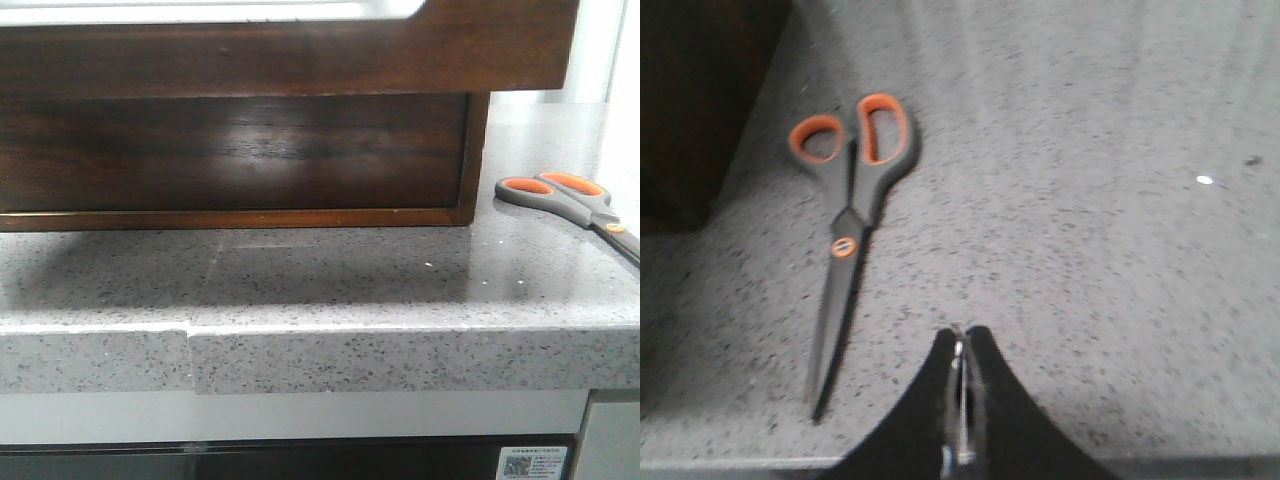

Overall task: Put scissors in drawer with both arms
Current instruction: 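Reach the right gripper down and grasp the orange-handled scissors at the pivot, then lift the scissors with the right gripper and carry them over the open drawer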

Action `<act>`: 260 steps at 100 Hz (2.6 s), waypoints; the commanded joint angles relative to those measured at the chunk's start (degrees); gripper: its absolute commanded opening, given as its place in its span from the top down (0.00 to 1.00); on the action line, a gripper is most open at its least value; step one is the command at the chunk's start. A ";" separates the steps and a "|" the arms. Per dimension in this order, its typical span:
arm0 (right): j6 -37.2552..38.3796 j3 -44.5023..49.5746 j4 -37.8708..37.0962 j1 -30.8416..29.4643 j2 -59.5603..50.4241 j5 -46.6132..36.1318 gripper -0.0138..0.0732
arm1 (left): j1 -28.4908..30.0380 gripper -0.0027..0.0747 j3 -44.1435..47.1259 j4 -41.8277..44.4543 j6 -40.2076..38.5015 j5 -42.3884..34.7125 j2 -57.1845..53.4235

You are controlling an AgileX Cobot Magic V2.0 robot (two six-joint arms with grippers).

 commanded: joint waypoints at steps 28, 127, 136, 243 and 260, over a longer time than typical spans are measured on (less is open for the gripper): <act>-4.27 -20.03 -1.02 4.77 21.39 8.82 0.40 | -0.44 0.60 -2.01 -8.97 -0.95 0.33 -7.49; -2.64 -51.02 -4.46 9.67 60.25 33.87 0.36 | -0.44 0.64 -1.91 -14.97 -0.95 2.87 -7.49; -2.50 -51.02 -4.59 9.67 60.93 34.51 0.36 | -0.44 0.67 -1.91 -14.97 -0.95 2.87 -7.49; -2.25 -51.02 -2.21 9.67 61.23 38.63 0.92 | -0.44 0.73 -1.91 -15.30 -0.95 3.15 -7.49; -2.25 -51.02 -2.71 9.67 55.03 37.49 0.92 | -0.44 0.73 -1.91 -15.30 -0.95 3.29 -7.49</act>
